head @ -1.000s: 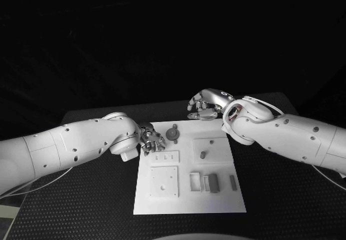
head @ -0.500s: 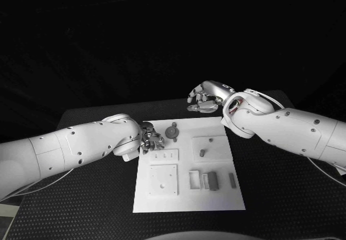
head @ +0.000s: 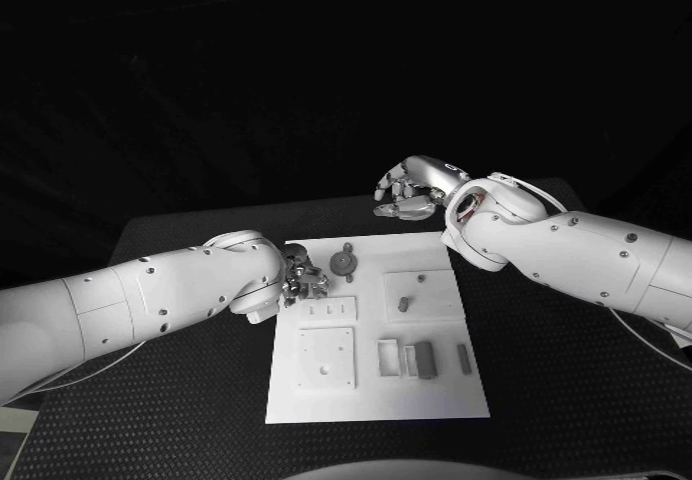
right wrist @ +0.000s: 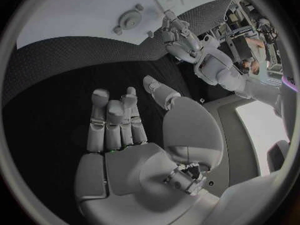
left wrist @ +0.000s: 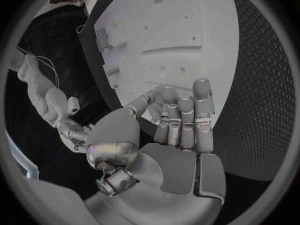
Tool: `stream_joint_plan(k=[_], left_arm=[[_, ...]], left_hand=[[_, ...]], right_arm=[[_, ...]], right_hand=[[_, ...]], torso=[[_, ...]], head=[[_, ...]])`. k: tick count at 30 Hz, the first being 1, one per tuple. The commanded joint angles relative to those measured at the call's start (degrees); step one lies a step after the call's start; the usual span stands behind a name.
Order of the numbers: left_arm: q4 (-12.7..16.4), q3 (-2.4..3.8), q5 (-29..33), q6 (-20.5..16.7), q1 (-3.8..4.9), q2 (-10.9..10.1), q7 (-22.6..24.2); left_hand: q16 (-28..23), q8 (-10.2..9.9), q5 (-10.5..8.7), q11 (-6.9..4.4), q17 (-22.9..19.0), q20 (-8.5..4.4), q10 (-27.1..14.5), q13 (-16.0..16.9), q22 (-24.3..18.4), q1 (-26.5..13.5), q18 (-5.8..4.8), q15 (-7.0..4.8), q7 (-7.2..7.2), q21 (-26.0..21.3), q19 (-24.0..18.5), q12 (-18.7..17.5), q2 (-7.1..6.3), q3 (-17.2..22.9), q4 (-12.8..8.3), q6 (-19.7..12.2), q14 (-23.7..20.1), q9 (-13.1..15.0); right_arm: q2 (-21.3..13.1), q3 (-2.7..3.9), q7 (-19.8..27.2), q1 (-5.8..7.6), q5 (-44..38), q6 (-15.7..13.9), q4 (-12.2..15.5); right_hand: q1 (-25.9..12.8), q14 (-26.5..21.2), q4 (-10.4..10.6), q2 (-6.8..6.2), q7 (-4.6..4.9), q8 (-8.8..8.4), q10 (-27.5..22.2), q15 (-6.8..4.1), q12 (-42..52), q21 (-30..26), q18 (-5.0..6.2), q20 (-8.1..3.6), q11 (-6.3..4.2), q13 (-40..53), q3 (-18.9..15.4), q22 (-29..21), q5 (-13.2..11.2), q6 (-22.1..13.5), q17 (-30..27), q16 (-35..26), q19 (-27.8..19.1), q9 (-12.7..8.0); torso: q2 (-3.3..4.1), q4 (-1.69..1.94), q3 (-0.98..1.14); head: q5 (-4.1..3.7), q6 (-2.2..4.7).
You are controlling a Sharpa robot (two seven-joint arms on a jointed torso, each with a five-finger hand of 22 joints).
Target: Assemble the parts on the task board
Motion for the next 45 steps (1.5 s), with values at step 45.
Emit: stream_joint_plan(k=[45], left_arm=[[0.0, -0.22, -4.0, 2.7, -1.76, 1.2, -0.5]], left_hand=[[2.0, -0.5, -0.13, -1.46, -1.0, -3.69, -0.8, -0.2, 1.3, 1.4, 0.94, -4.08, -0.98, 1.9, 2.7, 2.3, 0.96, 0.5, -0.5, 1.1, 2.0, 11.6]], right_arm=[[0.3, 0.17, 0.4, 0.01, 0.3, 1.4, 0.5]], right_hand=[[0.5, -0.1, 0.0, 0.24, 0.51, 0.06, -0.1, 0.1, 0.0, -0.2, 0.83, 0.04, 0.06, -0.1, 0.0, 0.6, 0.1, 0.1, -0.1, -0.3, 0.0, -0.1]], torso=[[0.01, 0.04, -0.06]], head=[[-0.48, -1.04]])
